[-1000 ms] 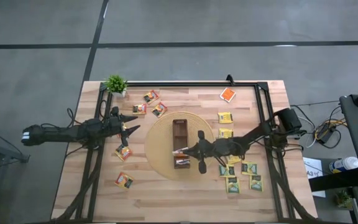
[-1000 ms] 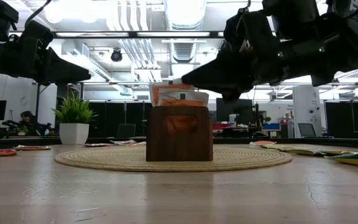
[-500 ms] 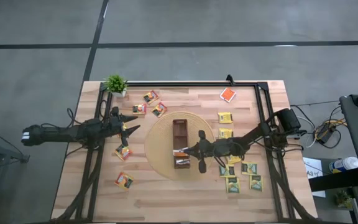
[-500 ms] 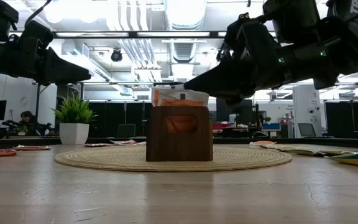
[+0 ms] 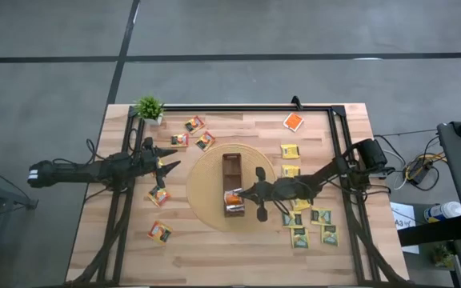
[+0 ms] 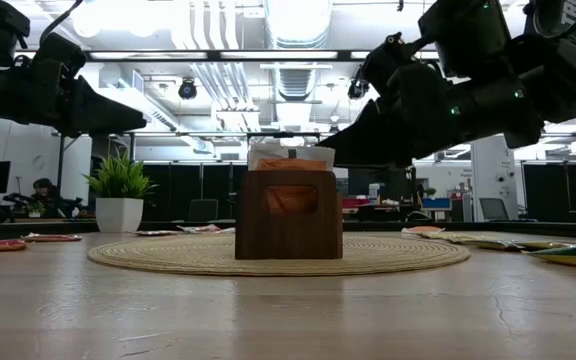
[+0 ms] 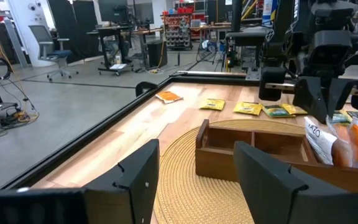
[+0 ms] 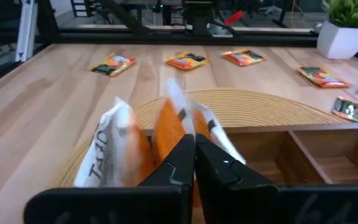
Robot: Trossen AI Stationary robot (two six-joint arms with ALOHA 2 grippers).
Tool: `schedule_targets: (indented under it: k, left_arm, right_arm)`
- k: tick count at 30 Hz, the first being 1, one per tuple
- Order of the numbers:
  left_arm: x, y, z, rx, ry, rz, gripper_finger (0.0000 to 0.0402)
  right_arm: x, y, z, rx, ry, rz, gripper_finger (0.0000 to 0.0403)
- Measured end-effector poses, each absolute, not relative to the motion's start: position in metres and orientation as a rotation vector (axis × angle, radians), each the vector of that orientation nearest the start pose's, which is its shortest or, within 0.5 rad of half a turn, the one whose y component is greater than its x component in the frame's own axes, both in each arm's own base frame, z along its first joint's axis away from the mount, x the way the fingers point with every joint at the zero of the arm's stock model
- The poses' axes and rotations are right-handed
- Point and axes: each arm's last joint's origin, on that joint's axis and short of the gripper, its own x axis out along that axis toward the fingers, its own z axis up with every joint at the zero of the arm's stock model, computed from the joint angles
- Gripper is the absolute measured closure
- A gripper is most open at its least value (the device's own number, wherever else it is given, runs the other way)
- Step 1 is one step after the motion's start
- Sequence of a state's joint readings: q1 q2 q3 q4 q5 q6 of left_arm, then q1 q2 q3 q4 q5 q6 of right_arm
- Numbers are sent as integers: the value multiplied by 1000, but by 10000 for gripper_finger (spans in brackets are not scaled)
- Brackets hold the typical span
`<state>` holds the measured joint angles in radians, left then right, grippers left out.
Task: Pick & Place Tea
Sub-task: Put the left white tea bag into the bottom section of the wooden organizer
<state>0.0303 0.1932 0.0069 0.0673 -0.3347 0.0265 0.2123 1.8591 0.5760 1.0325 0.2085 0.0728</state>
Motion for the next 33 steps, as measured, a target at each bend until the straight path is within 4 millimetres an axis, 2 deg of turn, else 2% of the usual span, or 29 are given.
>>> schedule_targets:
  k: [7,13,27,33]
  left_arm:
    - [107,13,157,44,123,362,199]
    - [107,13,156,44,123,362,199]
    - [107,13,156,44,124,363,199]
    - [107,13,156,44,123,363,199]
  right_arm:
    - [310,61,117,-3,240,0,394]
    - [309,63,113,-10,292,107,394]
    - [309,62,113,-10,299,106,394]
    - [308,64,122,18,273,155,360]
